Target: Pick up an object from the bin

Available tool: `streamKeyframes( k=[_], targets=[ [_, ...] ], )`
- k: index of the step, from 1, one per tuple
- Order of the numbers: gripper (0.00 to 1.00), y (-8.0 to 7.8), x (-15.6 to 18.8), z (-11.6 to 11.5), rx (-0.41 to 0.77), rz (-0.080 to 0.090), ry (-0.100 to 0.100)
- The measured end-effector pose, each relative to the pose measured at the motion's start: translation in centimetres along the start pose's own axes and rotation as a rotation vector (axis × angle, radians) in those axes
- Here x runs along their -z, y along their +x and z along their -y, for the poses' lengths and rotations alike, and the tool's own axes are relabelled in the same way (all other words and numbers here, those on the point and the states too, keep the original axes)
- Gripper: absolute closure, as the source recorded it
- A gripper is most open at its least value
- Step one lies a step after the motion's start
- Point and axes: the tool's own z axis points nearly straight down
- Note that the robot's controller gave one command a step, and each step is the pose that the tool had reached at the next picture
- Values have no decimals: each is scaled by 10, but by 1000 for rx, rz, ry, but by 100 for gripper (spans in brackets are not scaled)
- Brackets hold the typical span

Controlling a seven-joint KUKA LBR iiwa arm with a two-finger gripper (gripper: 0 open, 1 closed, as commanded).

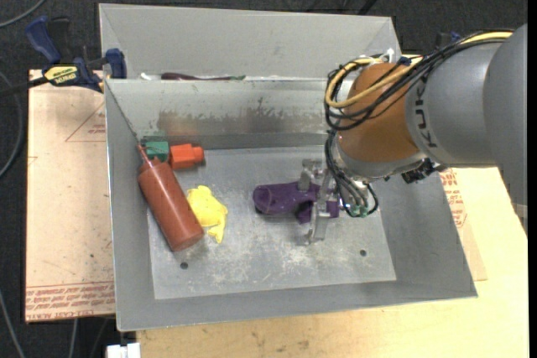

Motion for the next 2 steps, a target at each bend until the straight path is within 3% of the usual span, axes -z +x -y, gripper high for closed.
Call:
streamKeyframes(
  k=[1,2],
  targets=[
    [100,-13,-11,7,-149,13,-3],
    [100,-13,-11,7,-148,13,-3]
  ],
)
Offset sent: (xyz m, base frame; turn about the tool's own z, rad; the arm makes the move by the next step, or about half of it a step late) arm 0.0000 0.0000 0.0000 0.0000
